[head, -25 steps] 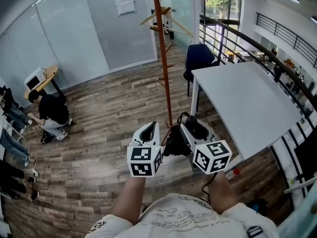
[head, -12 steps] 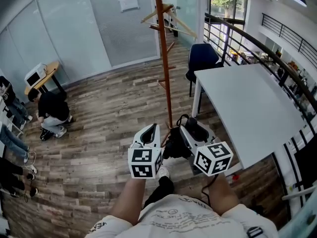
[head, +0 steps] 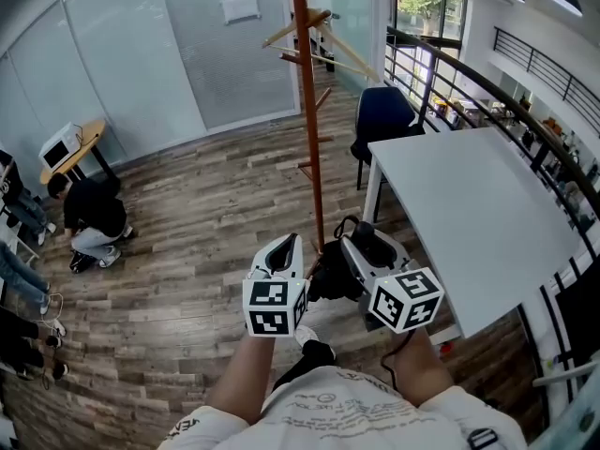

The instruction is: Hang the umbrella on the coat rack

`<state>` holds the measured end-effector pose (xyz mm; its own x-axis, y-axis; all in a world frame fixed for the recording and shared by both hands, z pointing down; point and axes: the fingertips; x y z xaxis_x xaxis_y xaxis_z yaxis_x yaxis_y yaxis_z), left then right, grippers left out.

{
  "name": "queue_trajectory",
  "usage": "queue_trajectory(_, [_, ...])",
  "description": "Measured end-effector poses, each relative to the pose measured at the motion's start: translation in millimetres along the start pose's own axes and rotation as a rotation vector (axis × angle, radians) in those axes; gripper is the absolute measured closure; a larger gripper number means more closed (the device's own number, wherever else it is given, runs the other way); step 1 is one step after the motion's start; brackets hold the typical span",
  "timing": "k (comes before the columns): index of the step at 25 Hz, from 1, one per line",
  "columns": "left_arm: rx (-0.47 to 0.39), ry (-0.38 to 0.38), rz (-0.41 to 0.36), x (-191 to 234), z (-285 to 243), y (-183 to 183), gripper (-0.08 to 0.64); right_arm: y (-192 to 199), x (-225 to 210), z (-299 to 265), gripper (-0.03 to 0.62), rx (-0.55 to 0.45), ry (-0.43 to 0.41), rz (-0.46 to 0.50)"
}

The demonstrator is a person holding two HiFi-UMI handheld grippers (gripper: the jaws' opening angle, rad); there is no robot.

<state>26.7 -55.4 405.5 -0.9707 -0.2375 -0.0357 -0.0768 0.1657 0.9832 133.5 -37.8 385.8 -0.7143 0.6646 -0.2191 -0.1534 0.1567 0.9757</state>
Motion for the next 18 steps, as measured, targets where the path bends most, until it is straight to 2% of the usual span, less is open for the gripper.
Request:
queue_trajectory(10, [0.014,0.011,0.033,32,-91,-5,0.555,-6,-55,-74,0.433,0.017,-0.016,-0.010])
queue_trajectory(18, [-0.001,0.021,0.036,54,-164,-26,0.555,-19,-99,-136,0.433,0.033,-0.029,0.004])
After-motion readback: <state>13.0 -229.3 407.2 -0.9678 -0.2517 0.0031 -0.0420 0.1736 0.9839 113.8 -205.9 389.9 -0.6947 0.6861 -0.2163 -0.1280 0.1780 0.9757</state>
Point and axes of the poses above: the fingertips, and each gripper's own axes: z backward along the fingers, x to its left, y out of its underside, and after that the axes turned 12 degrees about -y, right-handed
